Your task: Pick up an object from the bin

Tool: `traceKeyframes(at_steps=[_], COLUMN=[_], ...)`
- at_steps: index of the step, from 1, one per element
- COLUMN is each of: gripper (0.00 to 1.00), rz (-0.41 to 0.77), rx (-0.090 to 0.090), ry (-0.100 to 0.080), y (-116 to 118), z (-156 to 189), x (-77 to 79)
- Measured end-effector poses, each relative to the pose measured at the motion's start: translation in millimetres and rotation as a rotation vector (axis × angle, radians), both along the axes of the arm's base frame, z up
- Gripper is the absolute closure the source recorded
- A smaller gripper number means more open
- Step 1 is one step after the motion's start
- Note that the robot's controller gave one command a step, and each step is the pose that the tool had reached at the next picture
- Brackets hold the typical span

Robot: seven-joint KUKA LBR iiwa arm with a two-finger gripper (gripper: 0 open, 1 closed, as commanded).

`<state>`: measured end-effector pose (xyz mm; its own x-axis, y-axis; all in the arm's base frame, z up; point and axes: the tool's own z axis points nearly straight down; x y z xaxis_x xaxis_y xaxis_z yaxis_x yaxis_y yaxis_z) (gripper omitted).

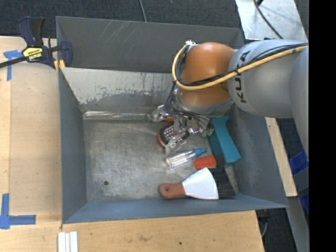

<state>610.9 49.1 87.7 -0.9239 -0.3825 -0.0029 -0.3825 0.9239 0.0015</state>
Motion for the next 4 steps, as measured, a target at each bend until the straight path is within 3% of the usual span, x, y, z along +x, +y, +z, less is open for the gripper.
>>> traceKeyframes(at_steps=[1, 2, 3, 4], gripper=[0.0, 0.0, 1.0, 1.0], rz=[-0.2, 0.024, 0.309, 0.309], rx=[0.006, 0.007, 0.0, 0.0], ry=[-0.001, -0.008, -0.019, -0.019], y=[-24.9, -43.5, -83.7, -83.7], z=[-7.9, -7.5, -6.6, -6.6], x=[0.4, 10.5, -21.6, -21.6])
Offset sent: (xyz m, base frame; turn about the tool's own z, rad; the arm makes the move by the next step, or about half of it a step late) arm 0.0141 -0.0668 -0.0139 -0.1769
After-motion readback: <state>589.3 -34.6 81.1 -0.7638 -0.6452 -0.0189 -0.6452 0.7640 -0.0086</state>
